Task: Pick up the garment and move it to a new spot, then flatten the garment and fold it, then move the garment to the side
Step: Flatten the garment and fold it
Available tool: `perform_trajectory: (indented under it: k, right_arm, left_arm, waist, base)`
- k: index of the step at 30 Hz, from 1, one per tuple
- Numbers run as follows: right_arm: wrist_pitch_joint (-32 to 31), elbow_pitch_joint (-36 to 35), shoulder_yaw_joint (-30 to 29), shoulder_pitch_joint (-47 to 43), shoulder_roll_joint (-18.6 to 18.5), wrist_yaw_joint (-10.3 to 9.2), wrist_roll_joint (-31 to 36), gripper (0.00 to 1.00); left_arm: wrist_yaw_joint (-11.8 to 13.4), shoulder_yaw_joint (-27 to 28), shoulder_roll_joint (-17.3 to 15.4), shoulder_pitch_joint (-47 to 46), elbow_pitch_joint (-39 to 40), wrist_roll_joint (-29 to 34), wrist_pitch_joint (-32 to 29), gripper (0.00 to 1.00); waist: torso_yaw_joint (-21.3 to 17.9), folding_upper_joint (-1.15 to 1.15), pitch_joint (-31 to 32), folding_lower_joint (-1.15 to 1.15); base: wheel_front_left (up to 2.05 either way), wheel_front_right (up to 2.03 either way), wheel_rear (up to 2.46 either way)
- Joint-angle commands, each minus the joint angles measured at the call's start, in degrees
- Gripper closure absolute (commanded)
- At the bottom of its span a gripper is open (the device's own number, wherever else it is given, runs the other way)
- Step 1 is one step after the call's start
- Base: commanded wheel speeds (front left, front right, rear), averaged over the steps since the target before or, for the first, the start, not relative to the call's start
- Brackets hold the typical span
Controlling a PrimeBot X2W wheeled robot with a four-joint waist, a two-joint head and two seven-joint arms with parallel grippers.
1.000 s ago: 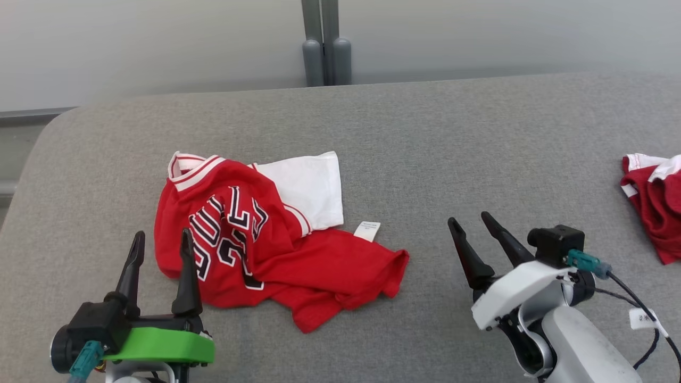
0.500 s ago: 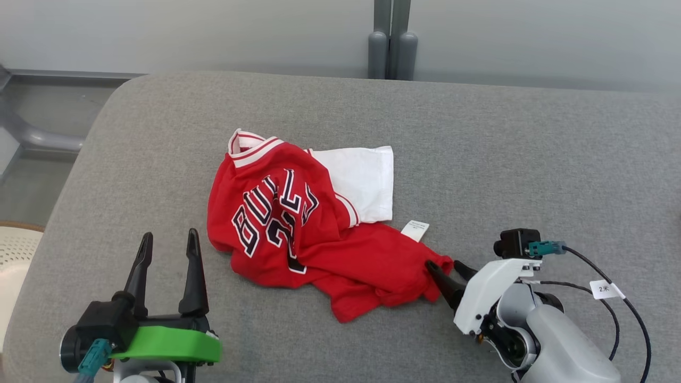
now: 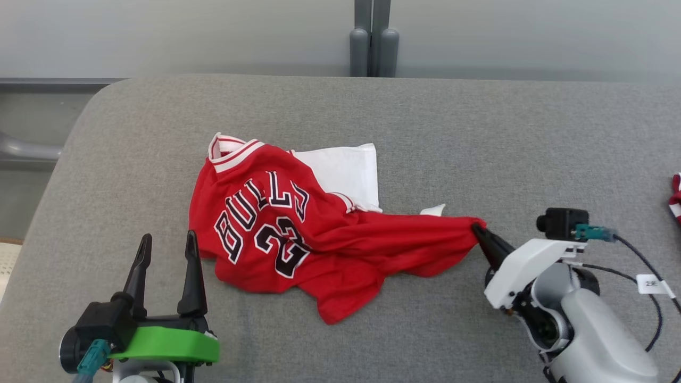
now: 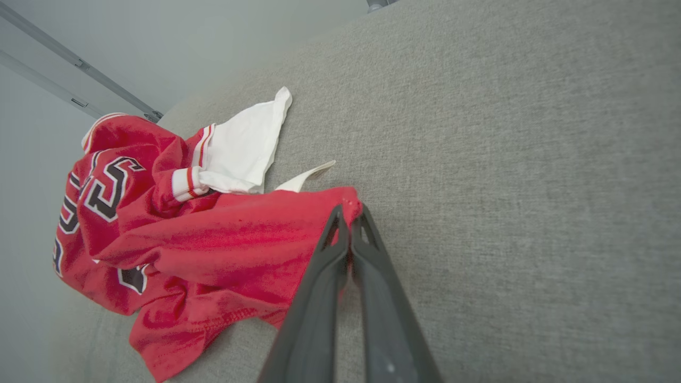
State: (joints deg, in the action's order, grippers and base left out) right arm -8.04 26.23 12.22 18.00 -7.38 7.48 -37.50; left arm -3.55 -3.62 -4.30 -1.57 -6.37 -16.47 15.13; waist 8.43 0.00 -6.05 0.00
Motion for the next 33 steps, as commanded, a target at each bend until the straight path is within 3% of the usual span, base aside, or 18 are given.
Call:
perform_trajectory:
  k: [1, 12, 19, 24, 25, 26, 33]
  right_arm:
    - [0.4, -1.1, -1.23, 0.62, -1.84, 0.02, 1.05, 1.0]
    - [0.11, -2.81, -10.61, 8.2, -12.89, 0.02, 5.04, 1.0]
    - [3.01, 5.47, -14.21, 18.17, -19.08, 0.02, 8.52, 1.0]
    - [6.04, 13.37, -14.4, 24.86, -20.47, 0.02, 11.16, 1.0]
    - [6.65, 15.25, -14.31, 26.17, -20.39, 0.02, 11.57, 0.58]
    - [7.32, 17.15, -14.16, 27.02, -20.36, 0.02, 12.04, 0.02]
    - [14.98, 22.79, -11.44, 27.25, -17.78, 0.02, 13.99, 0.0]
  left_arm:
    - [-0.41, 0.25, 0.13, -1.2, -0.14, 0.81, 0.0, 0.0]
    - [-1.55, -0.64, 0.27, -5.15, 0.07, 1.7, 0.0, 0.0]
    - [-2.28, -1.25, 0.27, -8.51, 0.03, 2.43, 0.0, 0.0]
    - [-2.47, -1.29, 0.54, -9.58, -0.43, 2.55, 0.0, 0.0]
    - [-2.51, -1.34, 0.6, -9.76, -0.59, 2.59, 0.0, 0.0]
    - [-2.57, -1.41, 0.66, -9.87, -0.88, 2.64, 0.0, 0.0]
    - [-2.73, -0.47, 0.86, -8.22, -1.91, 2.66, 0.0, 0.0]
  waist:
    - [-1.52, 0.0, -0.63, 0.0]
    - [-2.88, 0.0, -8.73, 0.0]
    - [-0.16, 0.0, -14.52, 0.0]
    - [1.31, 0.0, -16.23, 0.0]
    - [1.47, 0.0, -16.18, 0.0]
    - [1.62, 0.0, -15.86, 0.0]
    - [0.45, 0.0, -10.79, 0.0]
  base:
    - [0.0, 0.0, 0.0]
    - [0.0, 0.0, 0.0]
    - [0.0, 0.0, 0.0]
    - [0.0, 0.0, 0.0]
    - [0.0, 0.0, 0.0]
    - [0.0, 0.0, 0.0]
    - [0.0, 0.0, 0.0]
